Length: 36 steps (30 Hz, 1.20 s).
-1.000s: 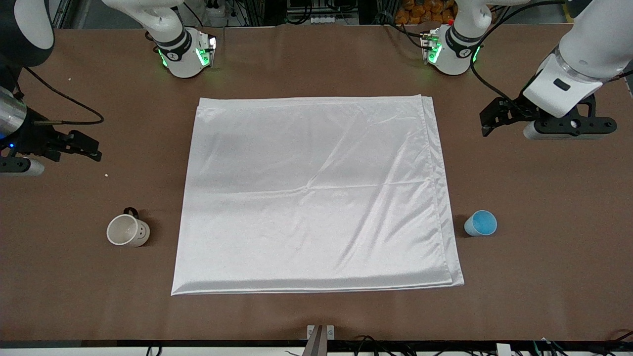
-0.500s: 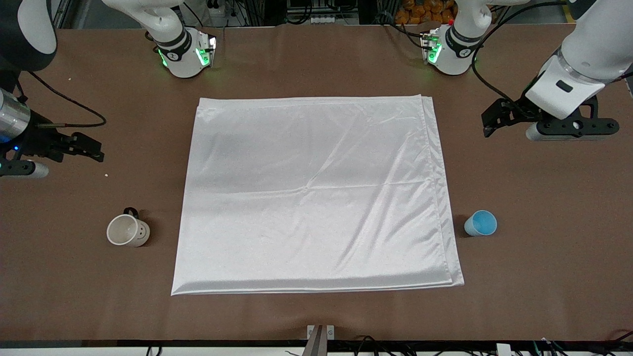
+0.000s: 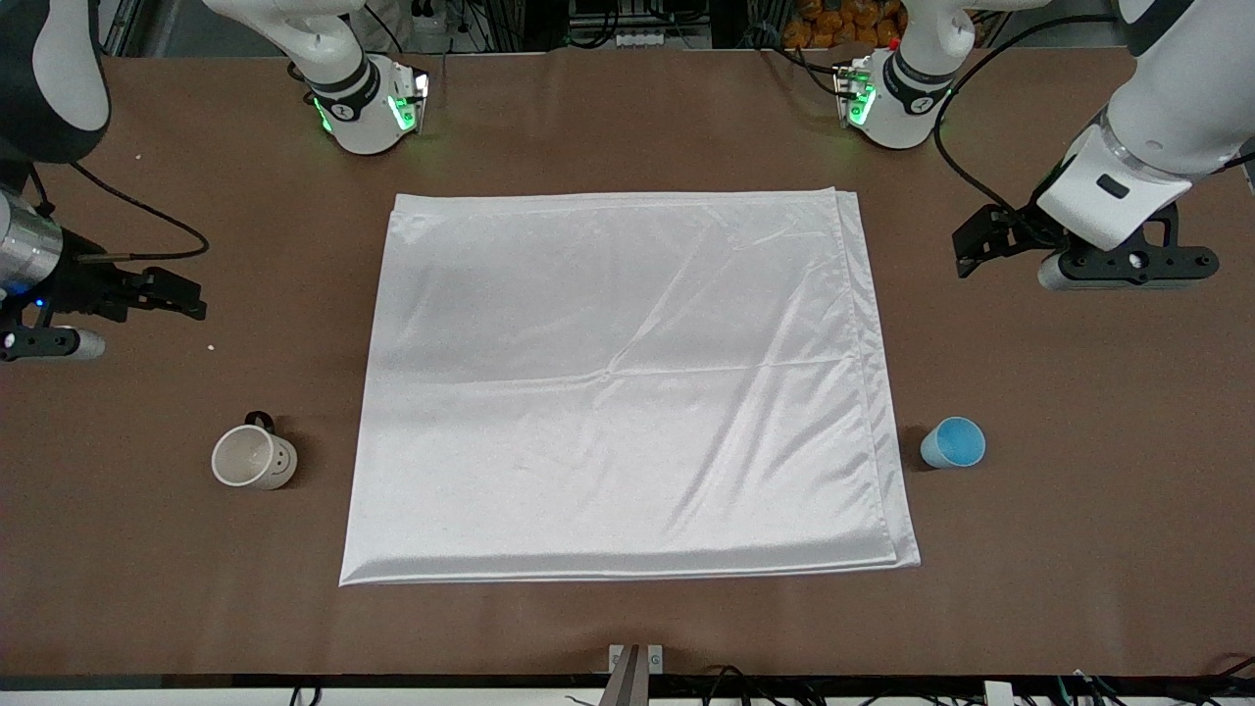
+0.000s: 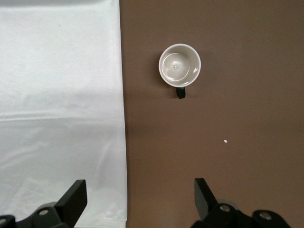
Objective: Place blue cup into white mug on cloth
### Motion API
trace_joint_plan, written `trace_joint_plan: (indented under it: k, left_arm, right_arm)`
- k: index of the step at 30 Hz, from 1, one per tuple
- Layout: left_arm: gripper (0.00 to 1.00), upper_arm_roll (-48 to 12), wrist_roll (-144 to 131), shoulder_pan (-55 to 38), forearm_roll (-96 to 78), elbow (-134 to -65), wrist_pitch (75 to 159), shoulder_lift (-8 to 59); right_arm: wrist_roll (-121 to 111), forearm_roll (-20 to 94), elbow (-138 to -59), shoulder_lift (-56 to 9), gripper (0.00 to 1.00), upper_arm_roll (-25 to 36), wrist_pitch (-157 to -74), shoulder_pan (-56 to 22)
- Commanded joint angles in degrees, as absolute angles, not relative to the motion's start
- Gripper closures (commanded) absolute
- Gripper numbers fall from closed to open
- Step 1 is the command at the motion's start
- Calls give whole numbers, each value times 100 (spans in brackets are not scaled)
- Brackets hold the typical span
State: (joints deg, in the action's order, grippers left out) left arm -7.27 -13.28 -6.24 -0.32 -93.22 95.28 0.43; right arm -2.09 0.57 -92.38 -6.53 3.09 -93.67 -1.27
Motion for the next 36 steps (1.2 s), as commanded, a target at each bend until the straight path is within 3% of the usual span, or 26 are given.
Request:
trace_joint_plan:
  k: [1,9,19,36]
  left_arm:
    - [0,-738,-1230,-484,35,-9334,9448,193]
    - [0,-747,-1239,-413,35,-9343,9641,615]
    - [0,-738,-1239,-343,53,-9632,10440,1011]
    - [0,-747,-1257,-352,554,-10168,11733,1512]
  right_arm:
    - [-281,79,-9351,-694,0,299,-9360,17]
    - [-281,53,-9746,-773,0,299,-9711,342]
    - [-325,53,-10705,-852,0,299,-11117,483]
    - [-334,61,-10205,-2153,0,299,-11461,475]
